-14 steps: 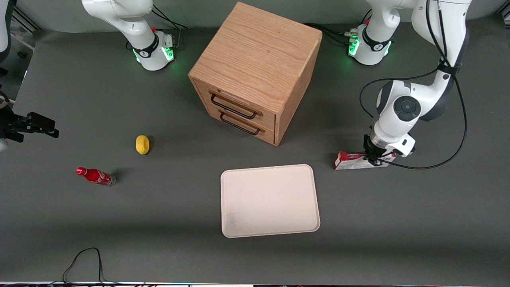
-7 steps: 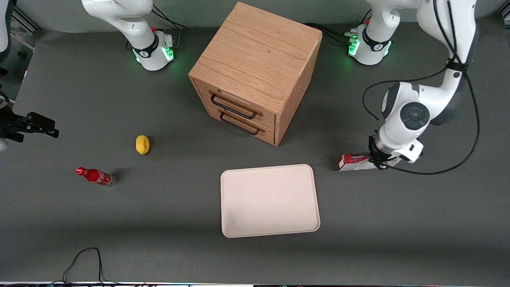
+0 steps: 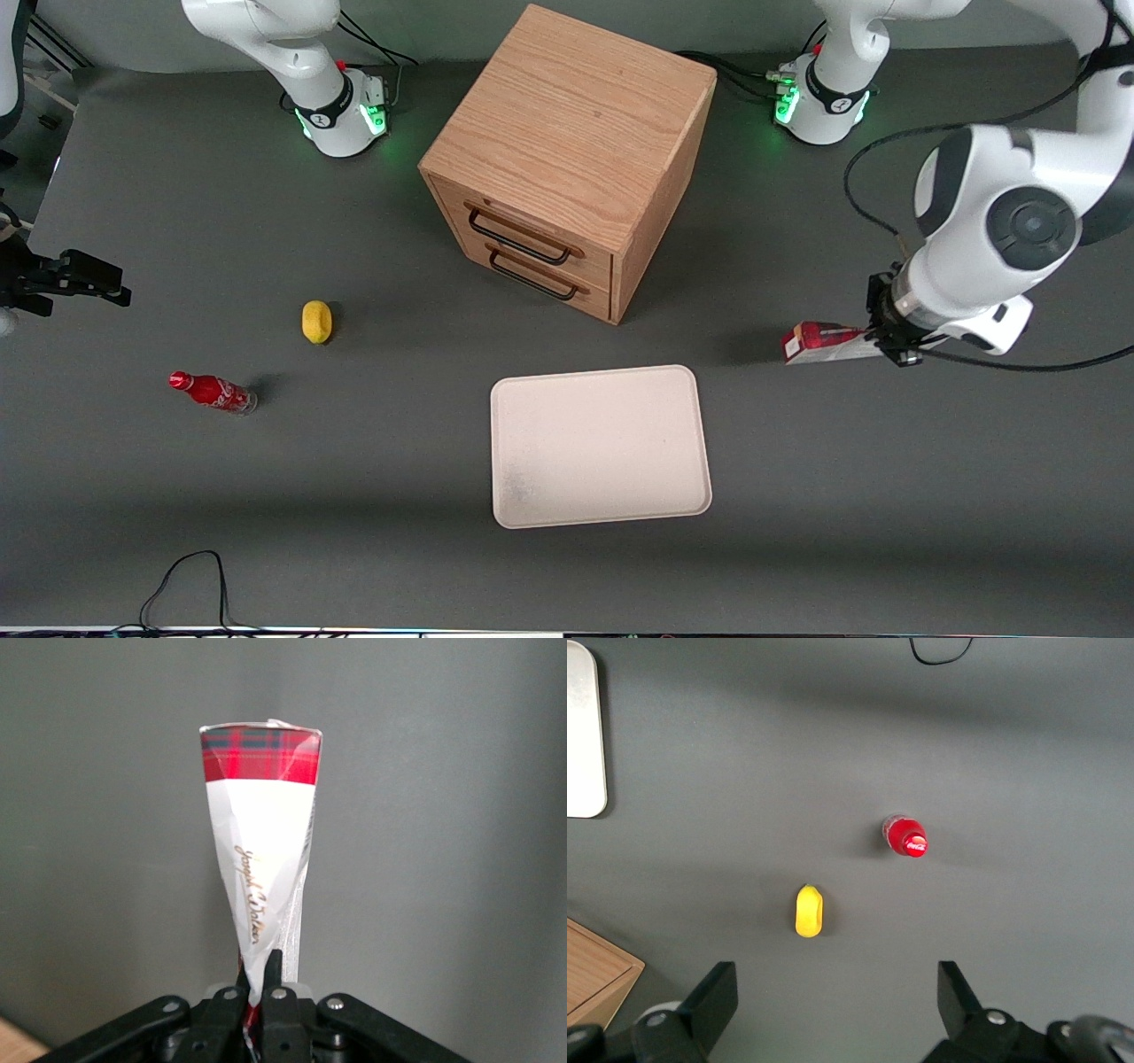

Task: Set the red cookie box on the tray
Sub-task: 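Lift the cookie box with the left gripper, tilting it upright, then carry the held box over the cream tray and lower it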

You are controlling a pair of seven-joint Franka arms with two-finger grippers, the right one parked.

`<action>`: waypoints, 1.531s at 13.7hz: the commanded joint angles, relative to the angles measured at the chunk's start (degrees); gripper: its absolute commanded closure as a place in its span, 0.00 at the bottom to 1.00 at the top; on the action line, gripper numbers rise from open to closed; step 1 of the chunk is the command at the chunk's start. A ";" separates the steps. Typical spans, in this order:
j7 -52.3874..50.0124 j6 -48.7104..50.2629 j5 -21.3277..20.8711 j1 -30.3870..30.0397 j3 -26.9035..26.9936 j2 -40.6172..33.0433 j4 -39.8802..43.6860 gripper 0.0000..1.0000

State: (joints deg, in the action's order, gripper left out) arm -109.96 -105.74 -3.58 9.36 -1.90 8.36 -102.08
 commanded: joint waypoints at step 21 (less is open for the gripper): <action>45.67 6.35 3.23 8.82 -1.53 15.25 27.97 1.00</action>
State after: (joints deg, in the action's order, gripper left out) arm -72.16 -98.94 -0.55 15.70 -4.14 18.99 -80.29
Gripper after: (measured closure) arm 0.969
